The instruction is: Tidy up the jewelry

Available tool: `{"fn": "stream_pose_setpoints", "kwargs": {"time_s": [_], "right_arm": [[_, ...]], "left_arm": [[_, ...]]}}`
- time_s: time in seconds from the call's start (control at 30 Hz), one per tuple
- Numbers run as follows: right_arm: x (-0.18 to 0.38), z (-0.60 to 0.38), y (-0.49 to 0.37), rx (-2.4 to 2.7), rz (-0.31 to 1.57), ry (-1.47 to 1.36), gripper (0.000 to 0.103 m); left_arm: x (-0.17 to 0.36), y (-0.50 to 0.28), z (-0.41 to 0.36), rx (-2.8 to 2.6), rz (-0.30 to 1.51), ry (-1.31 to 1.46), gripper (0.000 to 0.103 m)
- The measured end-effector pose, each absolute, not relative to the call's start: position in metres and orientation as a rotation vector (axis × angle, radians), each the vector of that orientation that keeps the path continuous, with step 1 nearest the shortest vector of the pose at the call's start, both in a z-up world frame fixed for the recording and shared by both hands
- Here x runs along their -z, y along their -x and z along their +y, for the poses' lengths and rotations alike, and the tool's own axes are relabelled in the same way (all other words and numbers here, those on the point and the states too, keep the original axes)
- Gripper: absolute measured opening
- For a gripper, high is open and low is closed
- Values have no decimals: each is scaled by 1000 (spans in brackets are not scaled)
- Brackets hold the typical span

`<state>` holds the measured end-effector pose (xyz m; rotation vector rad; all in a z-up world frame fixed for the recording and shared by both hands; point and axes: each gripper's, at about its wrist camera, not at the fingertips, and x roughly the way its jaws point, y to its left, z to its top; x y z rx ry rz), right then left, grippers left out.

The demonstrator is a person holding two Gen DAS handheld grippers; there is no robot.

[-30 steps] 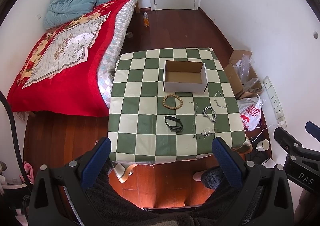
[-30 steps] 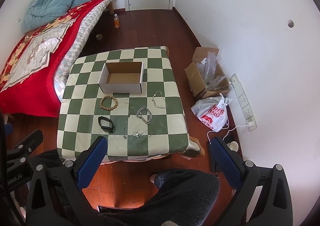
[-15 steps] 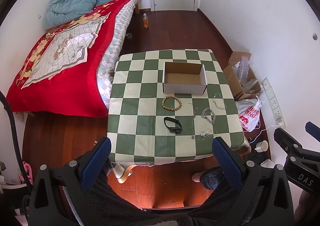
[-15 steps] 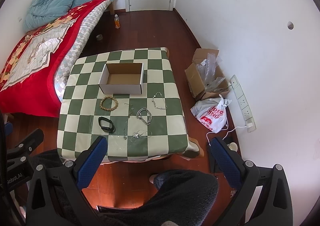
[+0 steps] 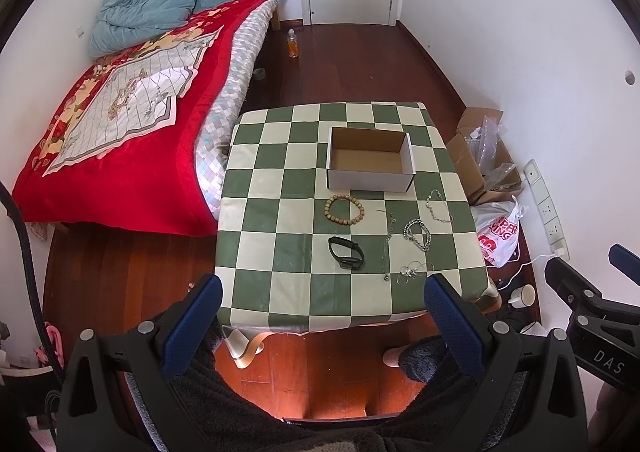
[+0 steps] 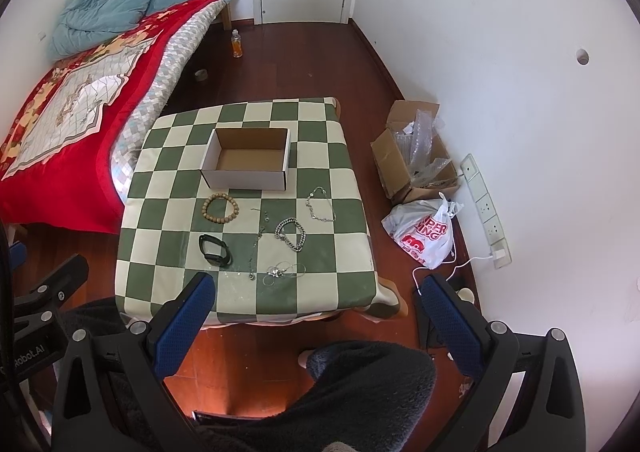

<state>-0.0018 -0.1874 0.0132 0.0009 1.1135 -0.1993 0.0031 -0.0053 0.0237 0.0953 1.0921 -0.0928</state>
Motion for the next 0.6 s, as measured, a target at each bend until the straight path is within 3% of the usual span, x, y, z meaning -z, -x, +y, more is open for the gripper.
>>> {"fn": "stream_pose_setpoints", "kwargs": {"time_s": [0.6], "right_arm": [[-16,-183,3,196,1111,2,103]], "left_arm": [[-23,-1,2,102,1085,-87,103]]}}
